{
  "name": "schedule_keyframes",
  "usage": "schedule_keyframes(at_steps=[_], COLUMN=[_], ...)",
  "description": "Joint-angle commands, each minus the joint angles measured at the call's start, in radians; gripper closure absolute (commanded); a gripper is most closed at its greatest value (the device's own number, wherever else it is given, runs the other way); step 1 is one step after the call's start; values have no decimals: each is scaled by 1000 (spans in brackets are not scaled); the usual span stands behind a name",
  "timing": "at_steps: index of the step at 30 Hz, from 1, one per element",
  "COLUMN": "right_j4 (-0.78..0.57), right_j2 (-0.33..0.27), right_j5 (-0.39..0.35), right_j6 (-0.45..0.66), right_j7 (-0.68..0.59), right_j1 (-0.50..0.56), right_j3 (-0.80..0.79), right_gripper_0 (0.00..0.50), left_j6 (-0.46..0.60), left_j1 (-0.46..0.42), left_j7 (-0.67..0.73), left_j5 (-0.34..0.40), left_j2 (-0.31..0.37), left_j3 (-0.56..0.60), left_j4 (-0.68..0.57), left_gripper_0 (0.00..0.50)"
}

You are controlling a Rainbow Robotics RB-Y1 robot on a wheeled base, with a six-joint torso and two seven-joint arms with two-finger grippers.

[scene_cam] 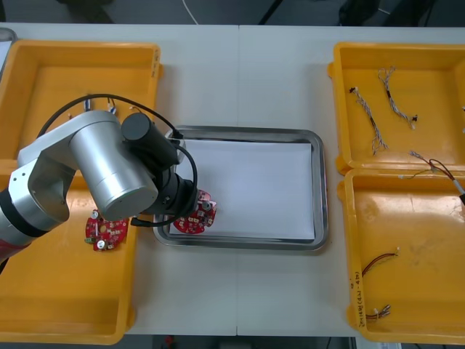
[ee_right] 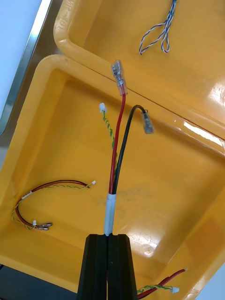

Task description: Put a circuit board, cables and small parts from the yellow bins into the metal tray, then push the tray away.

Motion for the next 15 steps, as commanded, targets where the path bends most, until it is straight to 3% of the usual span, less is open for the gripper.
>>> schedule_keyframes(at_steps=[1,13,14,15], right_j4=[-26,-28,-26,-28], right_j2=[-24,-10,-10,-10], right_j5=[11,10,10,11], right_j6=[4,4,4,4], right_j7=[27,29,29,29], right_j1=[-17,-17,-17,-17], right_j3=[11,12,12,12], right_gripper_0=[500,500,500,500], left_j6=[-27,-65,-67,-69], left_j1=[-38,-40,-40,-38], left_j7=[-1,4,6,9], left_j5=[-13,-18,-16,-16], left_j2=[-20,-20,-20,-20], left_j3=[-27,-39,-38,-39], left_j4=[5,24,24,24], left_gripper_0=[499,492,452,331])
